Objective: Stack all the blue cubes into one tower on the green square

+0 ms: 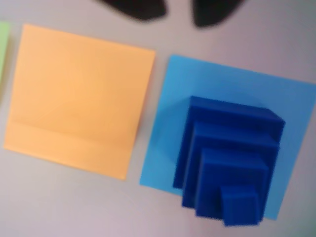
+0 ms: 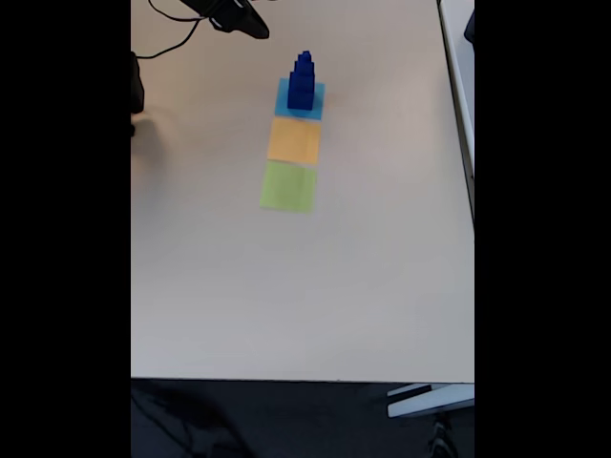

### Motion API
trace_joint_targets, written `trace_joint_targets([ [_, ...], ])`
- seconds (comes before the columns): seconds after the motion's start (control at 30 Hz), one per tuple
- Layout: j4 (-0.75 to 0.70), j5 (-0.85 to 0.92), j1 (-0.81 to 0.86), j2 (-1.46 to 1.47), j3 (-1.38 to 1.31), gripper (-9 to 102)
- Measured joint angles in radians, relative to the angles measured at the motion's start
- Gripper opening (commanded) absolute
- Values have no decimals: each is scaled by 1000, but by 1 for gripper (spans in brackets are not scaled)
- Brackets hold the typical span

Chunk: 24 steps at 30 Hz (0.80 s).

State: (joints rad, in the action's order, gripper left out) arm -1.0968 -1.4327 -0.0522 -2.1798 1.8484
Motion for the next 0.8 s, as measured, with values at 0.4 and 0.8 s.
trace_joint_targets([
  [0.4, -26, -115, -41, 163, -196, 0],
  [0.8, -29, -140, -89, 308, -336, 0],
])
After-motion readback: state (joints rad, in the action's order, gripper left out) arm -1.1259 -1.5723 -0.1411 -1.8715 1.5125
